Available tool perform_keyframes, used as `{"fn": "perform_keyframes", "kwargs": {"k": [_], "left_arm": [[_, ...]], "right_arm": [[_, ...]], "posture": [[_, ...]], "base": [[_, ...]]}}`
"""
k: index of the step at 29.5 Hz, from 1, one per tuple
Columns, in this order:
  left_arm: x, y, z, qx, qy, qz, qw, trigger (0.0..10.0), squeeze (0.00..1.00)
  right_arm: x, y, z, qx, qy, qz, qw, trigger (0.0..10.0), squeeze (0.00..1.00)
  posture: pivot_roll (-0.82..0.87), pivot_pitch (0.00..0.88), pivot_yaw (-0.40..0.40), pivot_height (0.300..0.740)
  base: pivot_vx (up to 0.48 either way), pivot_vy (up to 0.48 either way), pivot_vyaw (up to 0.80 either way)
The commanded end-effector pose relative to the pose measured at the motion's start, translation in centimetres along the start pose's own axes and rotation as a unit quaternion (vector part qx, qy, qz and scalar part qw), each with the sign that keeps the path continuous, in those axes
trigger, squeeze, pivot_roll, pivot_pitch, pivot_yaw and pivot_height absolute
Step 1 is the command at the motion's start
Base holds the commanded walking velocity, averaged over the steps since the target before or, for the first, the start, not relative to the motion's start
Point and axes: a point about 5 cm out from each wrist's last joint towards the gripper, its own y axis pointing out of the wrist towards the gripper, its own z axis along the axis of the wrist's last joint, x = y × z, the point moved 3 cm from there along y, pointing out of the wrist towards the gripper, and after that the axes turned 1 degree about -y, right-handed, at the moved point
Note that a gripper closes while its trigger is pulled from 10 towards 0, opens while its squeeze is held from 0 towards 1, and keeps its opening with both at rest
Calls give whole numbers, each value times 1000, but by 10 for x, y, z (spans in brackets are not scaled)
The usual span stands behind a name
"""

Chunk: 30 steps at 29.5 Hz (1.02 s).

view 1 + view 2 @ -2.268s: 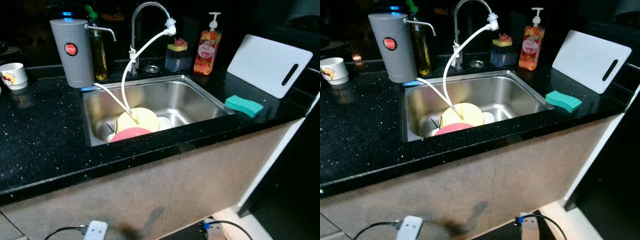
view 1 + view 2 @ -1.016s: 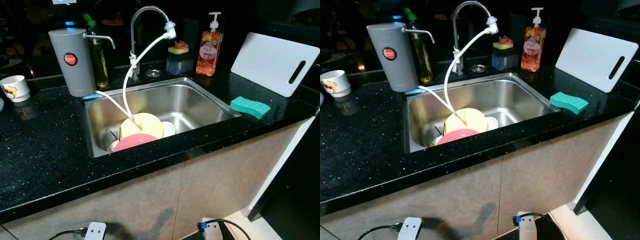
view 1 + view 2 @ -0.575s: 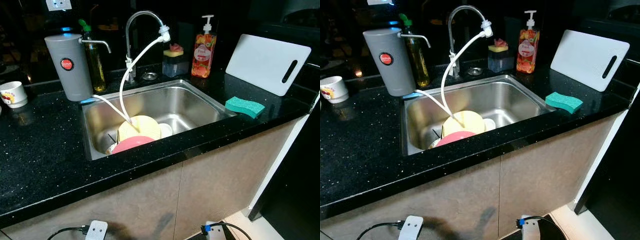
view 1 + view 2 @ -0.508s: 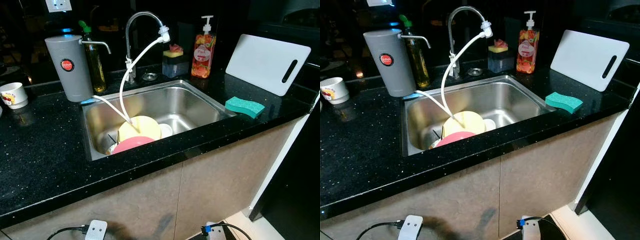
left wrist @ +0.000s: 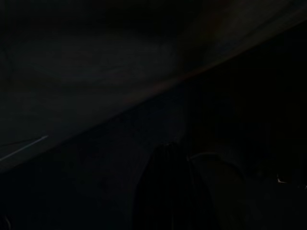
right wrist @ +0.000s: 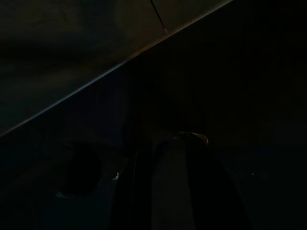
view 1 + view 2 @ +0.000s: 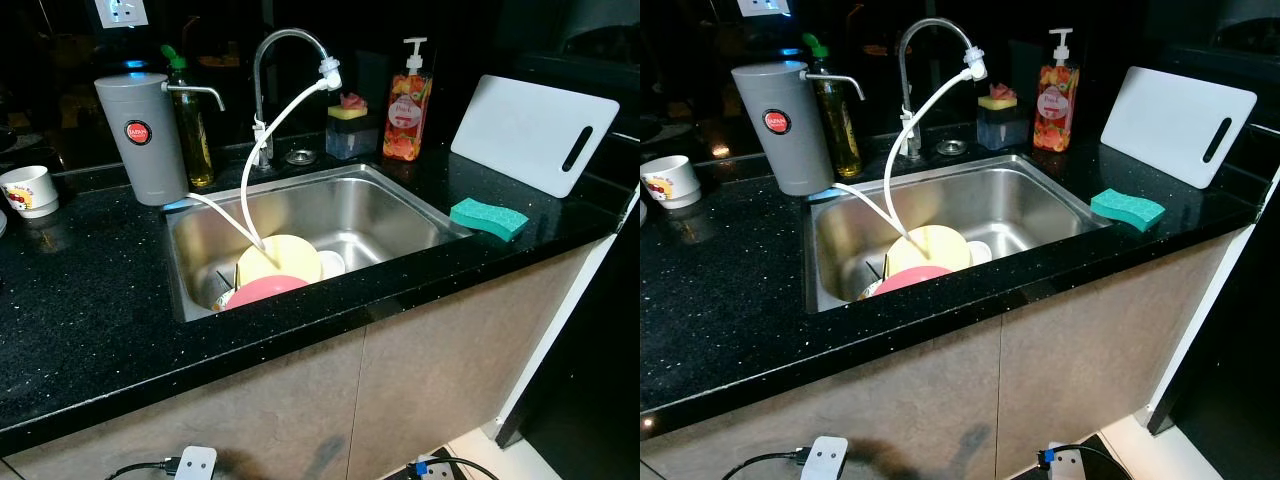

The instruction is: Kitchen organization

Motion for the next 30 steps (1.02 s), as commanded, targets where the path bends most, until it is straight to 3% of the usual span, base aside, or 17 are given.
{"fn": "perform_keyframes", "kwargs": {"k": [1,7,11,20,30], "left_arm": [[-1,-1,-7,-6,2,0,1000,10000,0],[-1,-2,-13,-10,-1,-2,1000,10000,0],[-1,-3,-15,-7,19,-5,1000,10000,0],[-10,-5,-16,0,18,-3,1000,10000,0],[13,0,2,26,31,-22,999,10000,0]], "right_arm": [[2,-1,-9,-12,-5,-1,1000,10000,0],[2,-2,-14,-17,-7,0,1000,10000,0],[3,-3,-18,-21,-13,5,1000,10000,0],[3,-3,-16,-19,-16,8,1000,10000,0],[7,-4,-15,-21,-25,7,999,10000,0]], "posture": [[-11,0,21,740],[-1,0,18,740],[5,0,15,740],[5,0,17,740],[5,0,8,740]], "base": [[0,0,0],[0,367,0],[0,0,0],[0,0,0],[0,0,0]]}}
